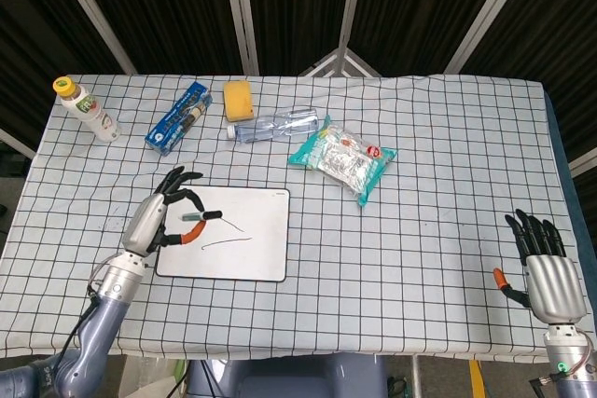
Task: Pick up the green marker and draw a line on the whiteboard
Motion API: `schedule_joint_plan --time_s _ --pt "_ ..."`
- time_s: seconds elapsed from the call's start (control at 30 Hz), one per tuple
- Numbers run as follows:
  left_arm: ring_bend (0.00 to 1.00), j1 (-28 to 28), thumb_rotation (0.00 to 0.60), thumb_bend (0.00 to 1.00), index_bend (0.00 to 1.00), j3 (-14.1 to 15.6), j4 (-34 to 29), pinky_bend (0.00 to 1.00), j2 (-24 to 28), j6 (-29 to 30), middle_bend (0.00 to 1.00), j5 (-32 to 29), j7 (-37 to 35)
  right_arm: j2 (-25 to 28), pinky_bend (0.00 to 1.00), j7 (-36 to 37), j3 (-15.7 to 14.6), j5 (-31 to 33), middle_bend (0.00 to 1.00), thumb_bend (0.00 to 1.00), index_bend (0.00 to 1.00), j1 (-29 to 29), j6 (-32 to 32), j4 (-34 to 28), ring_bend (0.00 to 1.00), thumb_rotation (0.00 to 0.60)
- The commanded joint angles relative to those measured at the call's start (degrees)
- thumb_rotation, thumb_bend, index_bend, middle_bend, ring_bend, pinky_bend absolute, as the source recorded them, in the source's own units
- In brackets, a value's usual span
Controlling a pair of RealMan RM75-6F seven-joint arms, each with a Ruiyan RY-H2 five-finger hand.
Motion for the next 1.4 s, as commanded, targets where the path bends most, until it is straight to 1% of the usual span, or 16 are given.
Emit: schedule_joint_plan --time_s 0.03,0.13,0.2,0.3,0.33,0.53,0.67,0.73,0.8,0.9,1.03,1.1,1.23,1.3,1.4 --pt "0.02 -1.6 0.600 0.53 0.71 1.3 5.1 0.09 2.6 -2.6 0.16 -3.8 12.9 0.0 0.00 0.0 0.0 0.1 0.00 0.35 0.00 0.0 0.0 -0.1 0.00 0.600" --pt "0.02 -2.5 0.600 0.53 0.70 2.8 8.8 0.09 2.3 -3.8 0.16 -7.1 21.1 0.0 0.00 0.0 0.0 0.1 0.00 0.35 0.00 -0.1 0.0 -0.1 0.00 0.600" --pt "0.02 -2.9 0.600 0.52 0.70 3.9 11.4 0.09 1.5 -4.0 0.16 -8.2 25.5 0.0 0.00 0.0 0.0 0.2 0.00 0.35 0.00 -0.1 0.0 -0.2 0.00 0.600" --pt "0.02 -3.3 0.600 0.51 0.69 5.0 14.4 0.08 0.3 -4.4 0.15 -8.8 28.6 0.0 0.00 -0.1 0.0 0.2 0.00 0.35 0.00 -0.1 0.0 -0.3 0.00 0.600" --pt "0.02 -3.5 0.600 0.50 0.69 5.6 16.3 0.08 -0.4 -4.8 0.15 -9.0 29.9 0.0 0.00 -0.1 -0.1 0.2 0.00 0.35 0.00 -0.1 -0.1 -0.3 0.00 0.600" --pt "0.02 -4.6 0.600 0.45 0.66 6.7 23.6 0.08 -4.9 -5.6 0.14 -8.8 32.6 0.0 0.00 -0.1 0.0 0.5 0.00 0.35 0.00 -0.1 -0.2 -0.5 0.00 0.600" --pt "0.01 -4.9 0.600 0.41 0.63 6.8 26.1 0.08 -7.0 -5.9 0.12 -9.0 33.2 0.1 0.00 0.0 0.0 0.5 0.00 0.35 0.00 -0.1 -0.1 -0.5 0.00 0.600" --pt "0.01 -4.9 0.600 0.36 0.59 6.9 26.9 0.05 -7.7 -6.0 0.08 -9.3 33.6 0.1 0.00 0.2 0.0 0.5 0.00 0.35 0.00 -0.1 -0.1 -0.6 0.00 0.600" --pt "0.00 -4.8 0.600 0.31 0.53 7.0 27.2 0.02 -8.1 -6.1 0.03 -9.5 33.7 0.2 0.00 0.2 0.0 0.4 0.00 0.35 0.00 -0.2 -0.1 -0.5 0.00 0.600" --pt "0.00 -4.5 0.600 0.25 0.43 7.1 27.1 0.00 -8.2 -6.0 0.00 -9.9 33.9 0.2 0.00 0.2 0.0 0.4 0.00 0.35 0.00 -0.2 -0.1 -0.6 0.00 0.600" --pt "0.00 -3.7 0.600 0.23 0.34 6.7 25.6 0.00 -7.3 -5.3 0.00 -10.1 32.5 0.3 0.00 0.3 0.0 0.5 0.00 0.35 0.00 -0.2 -0.1 -0.6 0.00 0.600" --pt "0.00 -3.0 0.600 0.22 0.28 6.5 23.8 0.00 -6.0 -4.7 0.00 -10.3 31.4 0.3 0.00 0.3 0.0 0.5 0.00 0.35 0.00 -0.2 -0.2 -0.6 0.00 0.600" --pt "0.00 -0.6 0.600 0.19 0.21 6.8 17.9 0.00 -1.2 -1.8 0.00 -8.8 29.1 0.3 0.00 0.3 0.0 0.5 0.00 0.35 0.00 -0.2 -0.3 -0.6 0.00 0.600" --pt "0.00 0.6 0.600 0.19 0.19 7.0 15.2 0.00 0.9 -0.2 0.00 -7.8 27.6 0.3 0.00 0.3 0.0 0.5 0.00 0.35 0.00 -0.2 -0.2 -0.6 0.00 0.600" --pt "0.00 3.8 0.600 0.19 0.19 8.1 8.8 0.00 5.9 3.9 0.00 -4.2 23.7 0.4 0.00 0.2 -0.2 0.3 0.00 0.35 0.00 -0.2 -0.2 -0.5 0.00 0.600"
